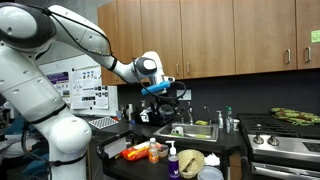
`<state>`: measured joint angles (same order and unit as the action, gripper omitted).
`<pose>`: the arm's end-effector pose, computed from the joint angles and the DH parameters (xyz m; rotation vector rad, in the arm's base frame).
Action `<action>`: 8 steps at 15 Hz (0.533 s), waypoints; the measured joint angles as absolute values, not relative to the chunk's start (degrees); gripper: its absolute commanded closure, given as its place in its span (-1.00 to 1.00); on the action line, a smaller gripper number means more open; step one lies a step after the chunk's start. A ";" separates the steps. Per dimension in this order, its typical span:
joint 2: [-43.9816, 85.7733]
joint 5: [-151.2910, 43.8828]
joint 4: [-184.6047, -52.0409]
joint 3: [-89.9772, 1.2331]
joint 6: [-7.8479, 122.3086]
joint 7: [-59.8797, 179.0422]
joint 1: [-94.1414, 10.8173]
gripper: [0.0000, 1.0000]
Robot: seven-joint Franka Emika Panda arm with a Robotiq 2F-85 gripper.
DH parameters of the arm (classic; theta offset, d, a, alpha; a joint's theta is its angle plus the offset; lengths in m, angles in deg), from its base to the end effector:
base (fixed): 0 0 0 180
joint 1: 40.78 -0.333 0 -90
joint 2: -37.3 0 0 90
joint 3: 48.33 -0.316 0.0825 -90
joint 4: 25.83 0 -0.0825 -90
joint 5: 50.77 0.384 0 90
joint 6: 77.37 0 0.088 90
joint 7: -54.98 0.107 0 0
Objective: Lift the transparent bottle with the orange seal and put it in the sink
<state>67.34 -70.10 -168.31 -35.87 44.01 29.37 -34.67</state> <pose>0.3790 -0.1481 0.4812 2.8732 0.4314 0.1050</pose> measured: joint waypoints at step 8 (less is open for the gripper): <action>60.37 -65.56 -169.59 -37.42 54.53 29.65 -39.97 -1.00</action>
